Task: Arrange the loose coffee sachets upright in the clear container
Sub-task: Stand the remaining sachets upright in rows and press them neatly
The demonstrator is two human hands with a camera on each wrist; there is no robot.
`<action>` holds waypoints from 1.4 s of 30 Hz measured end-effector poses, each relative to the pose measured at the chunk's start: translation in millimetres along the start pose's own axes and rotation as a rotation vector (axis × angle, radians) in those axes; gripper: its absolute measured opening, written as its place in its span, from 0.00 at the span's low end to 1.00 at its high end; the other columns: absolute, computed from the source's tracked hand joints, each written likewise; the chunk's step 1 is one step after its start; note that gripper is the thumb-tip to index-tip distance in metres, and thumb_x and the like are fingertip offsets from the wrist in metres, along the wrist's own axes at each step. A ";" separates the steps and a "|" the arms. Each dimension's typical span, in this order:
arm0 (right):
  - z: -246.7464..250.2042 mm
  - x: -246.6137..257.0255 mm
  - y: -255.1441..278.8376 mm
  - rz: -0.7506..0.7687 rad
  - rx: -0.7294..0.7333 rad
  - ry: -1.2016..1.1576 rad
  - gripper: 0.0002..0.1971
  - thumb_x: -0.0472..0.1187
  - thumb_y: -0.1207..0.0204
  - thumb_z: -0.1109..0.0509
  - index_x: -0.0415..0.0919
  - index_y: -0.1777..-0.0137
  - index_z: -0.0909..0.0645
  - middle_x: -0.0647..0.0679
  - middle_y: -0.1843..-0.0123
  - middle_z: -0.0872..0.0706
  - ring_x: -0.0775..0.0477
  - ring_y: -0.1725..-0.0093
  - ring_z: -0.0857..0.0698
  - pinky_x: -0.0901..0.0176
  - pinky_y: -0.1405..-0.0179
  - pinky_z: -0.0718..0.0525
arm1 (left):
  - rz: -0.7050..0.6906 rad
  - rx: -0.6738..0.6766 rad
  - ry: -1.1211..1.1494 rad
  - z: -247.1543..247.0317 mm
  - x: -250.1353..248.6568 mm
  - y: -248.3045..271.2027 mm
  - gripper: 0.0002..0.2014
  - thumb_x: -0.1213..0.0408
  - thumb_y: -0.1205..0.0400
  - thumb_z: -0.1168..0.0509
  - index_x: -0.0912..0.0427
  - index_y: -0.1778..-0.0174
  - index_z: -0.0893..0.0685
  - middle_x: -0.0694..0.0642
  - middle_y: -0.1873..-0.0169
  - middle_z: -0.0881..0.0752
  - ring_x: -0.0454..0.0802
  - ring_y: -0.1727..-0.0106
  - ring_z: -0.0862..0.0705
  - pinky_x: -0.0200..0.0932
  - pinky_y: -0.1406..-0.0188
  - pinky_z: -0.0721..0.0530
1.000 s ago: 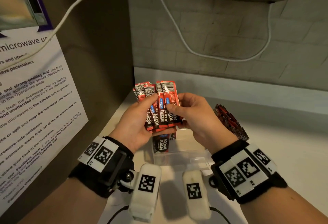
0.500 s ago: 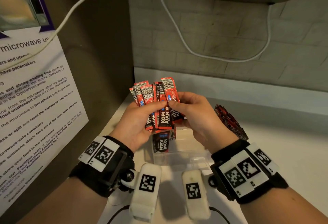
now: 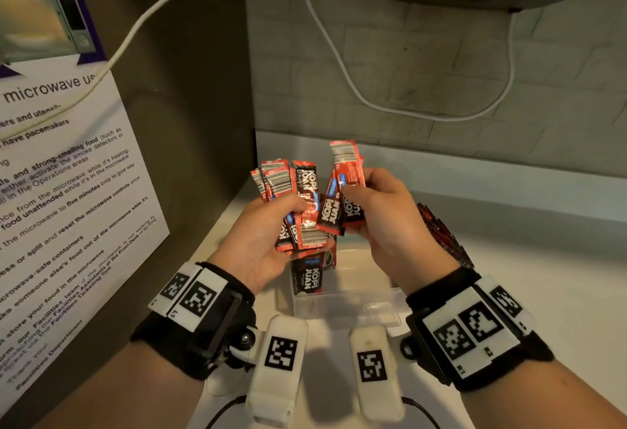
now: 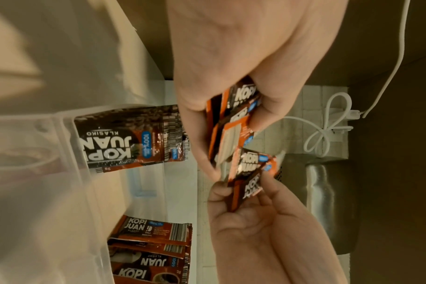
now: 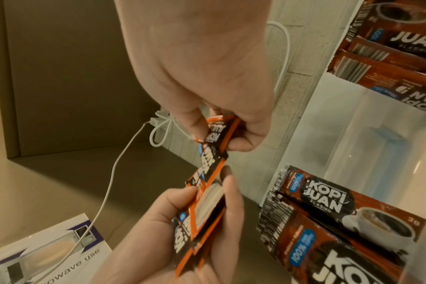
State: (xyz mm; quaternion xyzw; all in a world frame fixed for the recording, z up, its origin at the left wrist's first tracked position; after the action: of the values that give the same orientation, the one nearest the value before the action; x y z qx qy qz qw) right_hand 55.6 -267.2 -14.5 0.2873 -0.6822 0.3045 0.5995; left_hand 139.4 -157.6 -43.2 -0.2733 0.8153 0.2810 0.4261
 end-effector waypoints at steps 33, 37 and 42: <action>-7.1 20.2 11.9 0.284 -0.005 0.671 0.05 0.33 0.26 0.27 0.42 0.53 0.12 0.47 0.62 0.10 0.46 0.61 0.12 0.48 0.57 0.12 | -0.241 -0.083 -0.011 -7.6 -11.4 2.7 0.22 0.78 0.27 0.27 0.62 0.38 0.18 0.58 0.58 0.11 0.50 0.65 0.11 0.40 0.79 0.19; 11.2 12.8 5.8 0.106 -0.037 0.447 0.09 0.28 0.26 0.28 0.43 0.61 0.15 0.45 0.65 0.13 0.52 0.69 0.16 0.58 0.68 0.17 | -0.201 -0.074 0.001 -5.6 -10.6 1.7 0.15 0.73 0.25 0.27 0.60 0.44 0.19 0.58 0.57 0.12 0.50 0.63 0.12 0.41 0.78 0.19; 51.0 -12.6 -3.3 -0.101 -0.230 0.328 0.08 0.26 0.26 0.29 0.40 0.61 0.17 0.46 0.64 0.14 0.59 0.71 0.17 0.68 0.75 0.23 | -0.193 -0.136 0.099 18.6 -22.9 -1.4 0.15 0.71 0.23 0.28 0.58 0.42 0.19 0.55 0.56 0.11 0.46 0.64 0.11 0.41 0.75 0.18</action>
State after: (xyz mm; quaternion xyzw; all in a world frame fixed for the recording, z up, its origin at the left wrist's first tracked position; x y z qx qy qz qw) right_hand 26.7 -307.7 -31.7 0.1973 -0.5903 0.2368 0.7460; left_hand 161.5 -141.0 -33.0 -0.3923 0.7842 0.2797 0.3910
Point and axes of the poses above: each hand's wrist, its own y-axis away from the middle knuckle, its own z-axis out of the back of the hand, x = y × z, the point moved 5 cm from there along -y, towards the middle knuckle
